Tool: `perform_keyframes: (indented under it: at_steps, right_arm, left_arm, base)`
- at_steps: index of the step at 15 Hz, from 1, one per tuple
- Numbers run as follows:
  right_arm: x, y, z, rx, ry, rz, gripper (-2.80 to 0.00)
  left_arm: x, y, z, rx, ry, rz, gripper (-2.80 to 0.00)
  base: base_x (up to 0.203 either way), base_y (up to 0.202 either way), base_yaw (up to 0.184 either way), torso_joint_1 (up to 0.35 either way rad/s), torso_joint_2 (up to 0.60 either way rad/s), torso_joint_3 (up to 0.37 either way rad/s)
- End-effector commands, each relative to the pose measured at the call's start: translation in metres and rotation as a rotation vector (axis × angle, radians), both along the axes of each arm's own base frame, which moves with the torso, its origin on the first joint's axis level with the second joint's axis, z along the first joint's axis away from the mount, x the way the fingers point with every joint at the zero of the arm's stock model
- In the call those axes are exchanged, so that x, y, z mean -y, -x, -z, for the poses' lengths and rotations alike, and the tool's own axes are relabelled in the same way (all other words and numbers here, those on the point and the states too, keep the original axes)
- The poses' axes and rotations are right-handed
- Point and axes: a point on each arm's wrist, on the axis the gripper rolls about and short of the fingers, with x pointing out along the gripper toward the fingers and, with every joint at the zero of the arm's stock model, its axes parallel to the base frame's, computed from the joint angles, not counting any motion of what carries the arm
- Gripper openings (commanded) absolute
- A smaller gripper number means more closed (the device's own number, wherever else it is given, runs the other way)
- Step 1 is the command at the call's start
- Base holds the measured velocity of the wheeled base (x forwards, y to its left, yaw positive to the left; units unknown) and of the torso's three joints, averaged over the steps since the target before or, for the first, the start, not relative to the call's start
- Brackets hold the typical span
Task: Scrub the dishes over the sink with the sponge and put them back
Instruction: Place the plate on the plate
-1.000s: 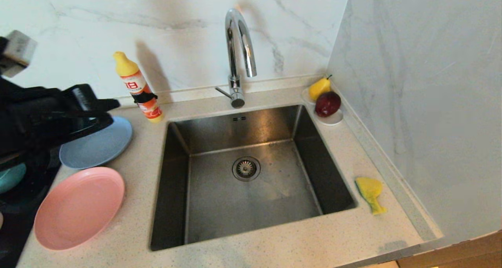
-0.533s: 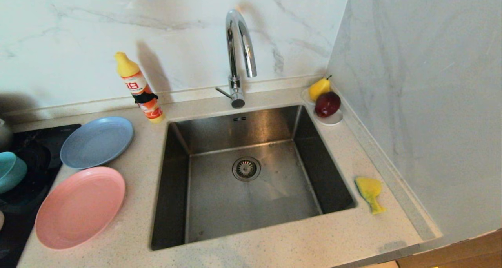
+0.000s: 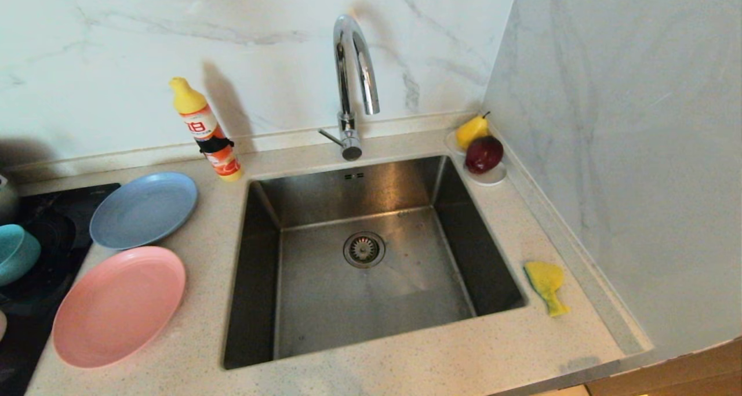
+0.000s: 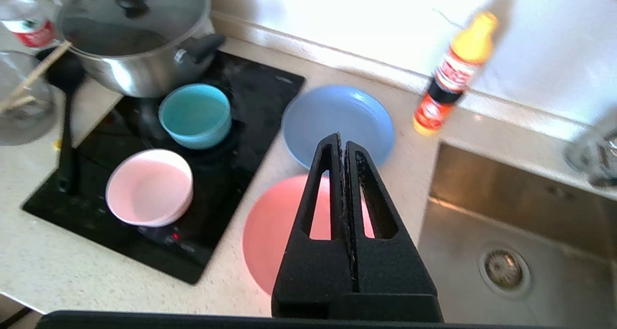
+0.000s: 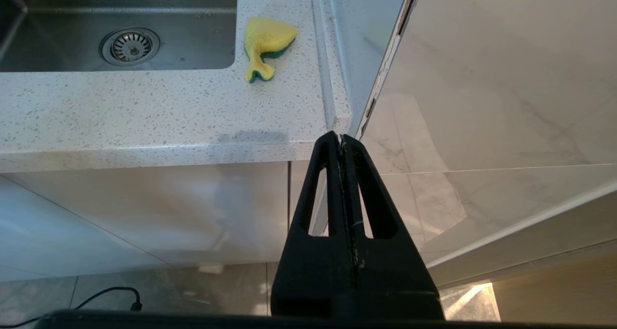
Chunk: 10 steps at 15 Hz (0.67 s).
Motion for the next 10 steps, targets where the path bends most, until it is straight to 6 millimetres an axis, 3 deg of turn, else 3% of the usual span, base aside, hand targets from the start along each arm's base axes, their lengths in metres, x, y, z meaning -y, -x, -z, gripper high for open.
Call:
perform_keyframes:
  at_steps: [1, 6, 10]
  right_arm:
    - [0.0, 0.0, 0.0, 0.0, 0.001, -0.001, -2.8]
    - [0.0, 0.0, 0.0, 0.002, 0.001, -0.001, -2.8]
    - [0.0, 0.0, 0.0, 0.0, 0.001, 0.0, -2.8]
  left_arm:
    - [-0.001, -0.038, -0.009, -0.067, -0.002, -0.059, -2.8]
    - [-0.022, -0.112, -0.023, -0.151, 0.006, -0.19, -2.8]
    - [-0.08, -0.167, -0.023, -0.211, 0.058, -0.223, -2.8]
  base:
    - [0.0, 0.0, 0.0, 0.0, 0.0, 0.0]
    - [0.0, 0.0, 0.0, 0.0, 0.0, 0.0]
    - [0.0, 0.0, 0.0, 0.0, 0.0, 0.0]
